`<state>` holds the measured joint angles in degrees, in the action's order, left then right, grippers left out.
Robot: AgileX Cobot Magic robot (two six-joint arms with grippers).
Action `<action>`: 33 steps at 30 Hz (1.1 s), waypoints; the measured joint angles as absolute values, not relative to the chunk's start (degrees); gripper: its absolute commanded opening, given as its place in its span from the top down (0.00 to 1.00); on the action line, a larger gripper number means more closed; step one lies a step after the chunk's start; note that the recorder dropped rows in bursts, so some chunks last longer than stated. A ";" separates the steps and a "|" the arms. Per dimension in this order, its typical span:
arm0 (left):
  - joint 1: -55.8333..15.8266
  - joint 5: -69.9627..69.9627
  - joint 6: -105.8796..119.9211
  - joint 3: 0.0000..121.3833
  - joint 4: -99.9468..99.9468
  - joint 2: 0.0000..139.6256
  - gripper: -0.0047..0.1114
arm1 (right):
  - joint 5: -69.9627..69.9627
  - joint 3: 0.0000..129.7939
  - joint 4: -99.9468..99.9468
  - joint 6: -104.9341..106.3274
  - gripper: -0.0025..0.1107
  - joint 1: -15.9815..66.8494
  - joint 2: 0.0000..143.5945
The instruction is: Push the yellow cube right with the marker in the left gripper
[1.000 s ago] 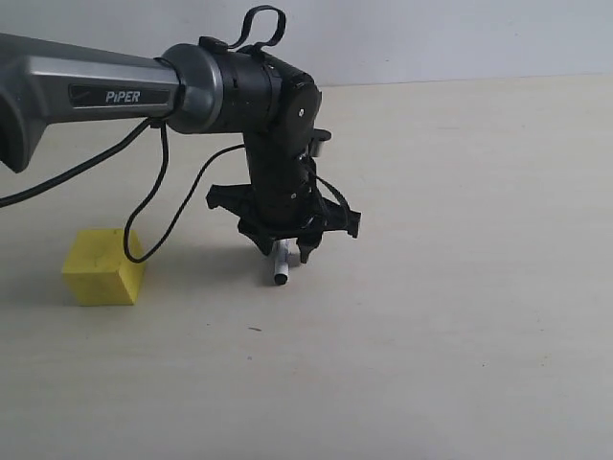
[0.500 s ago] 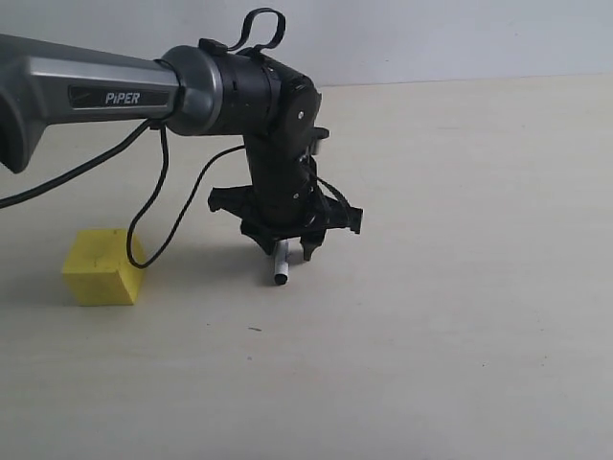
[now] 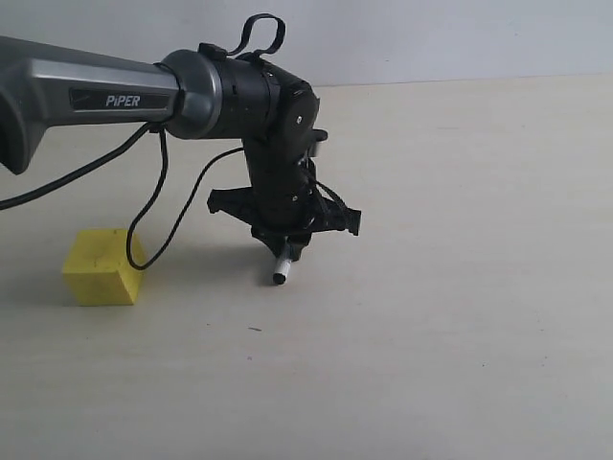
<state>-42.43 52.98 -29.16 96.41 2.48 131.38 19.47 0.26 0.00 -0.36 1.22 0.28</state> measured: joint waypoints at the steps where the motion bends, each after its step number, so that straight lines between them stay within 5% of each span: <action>1: -42.43 53.09 -29.16 96.38 2.60 131.26 0.96 | 19.47 0.26 0.00 -0.36 0.98 1.22 0.28; 14: -42.43 65.99 -26.17 94.94 9.84 109.15 0.96 | 19.47 0.26 0.00 -0.36 0.98 1.22 0.28; 23: -42.29 67.86 -23.67 71.70 23.34 83.21 0.96 | 19.47 0.26 0.00 -0.36 0.98 1.22 0.28; 33: -24.14 66.80 -10.02 43.35 42.32 69.70 0.96 | 19.47 0.26 0.00 -0.36 0.98 1.22 0.28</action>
<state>-24.14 66.80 -10.02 43.35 42.32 69.70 19.47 0.26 0.00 -0.36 1.22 0.28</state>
